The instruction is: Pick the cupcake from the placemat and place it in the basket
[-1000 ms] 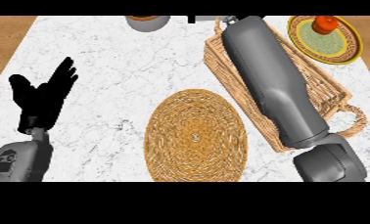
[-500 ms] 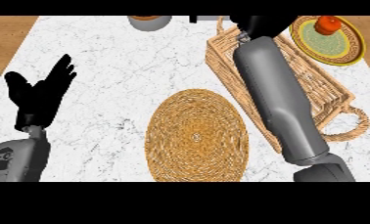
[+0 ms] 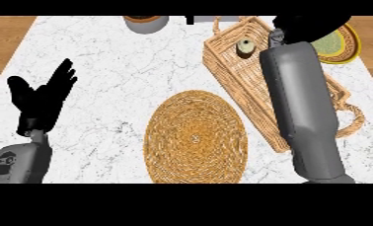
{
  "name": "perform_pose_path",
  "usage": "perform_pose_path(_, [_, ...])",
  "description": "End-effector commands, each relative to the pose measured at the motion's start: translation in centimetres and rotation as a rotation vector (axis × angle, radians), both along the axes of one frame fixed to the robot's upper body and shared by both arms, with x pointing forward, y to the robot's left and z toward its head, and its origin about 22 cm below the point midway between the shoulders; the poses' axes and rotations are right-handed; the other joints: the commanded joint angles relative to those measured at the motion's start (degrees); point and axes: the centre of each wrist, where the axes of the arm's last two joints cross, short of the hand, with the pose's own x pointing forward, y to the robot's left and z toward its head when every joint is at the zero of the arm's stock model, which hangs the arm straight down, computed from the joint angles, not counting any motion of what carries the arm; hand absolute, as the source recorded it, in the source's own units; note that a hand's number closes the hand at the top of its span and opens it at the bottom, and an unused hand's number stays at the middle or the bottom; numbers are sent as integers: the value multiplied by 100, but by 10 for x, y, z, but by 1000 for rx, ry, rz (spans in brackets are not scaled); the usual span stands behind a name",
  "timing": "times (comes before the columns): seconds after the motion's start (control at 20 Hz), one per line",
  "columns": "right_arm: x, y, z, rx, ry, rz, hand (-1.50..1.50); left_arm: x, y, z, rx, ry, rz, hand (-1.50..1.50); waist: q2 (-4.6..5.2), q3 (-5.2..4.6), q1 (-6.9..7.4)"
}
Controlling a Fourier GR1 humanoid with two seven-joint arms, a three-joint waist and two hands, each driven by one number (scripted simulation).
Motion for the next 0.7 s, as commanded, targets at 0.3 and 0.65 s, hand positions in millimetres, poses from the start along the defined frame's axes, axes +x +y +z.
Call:
perform_pose_path(0.3, [-81,-34,-4,305,-142,-29,-150,-6,2,3,8,10,16,0,-111,8,-99])
perform_pose_path(0.65, [-163,-41,-31,342,-39,53,-150,-13,20,1,13,10,35,0,-80,-6,-218])
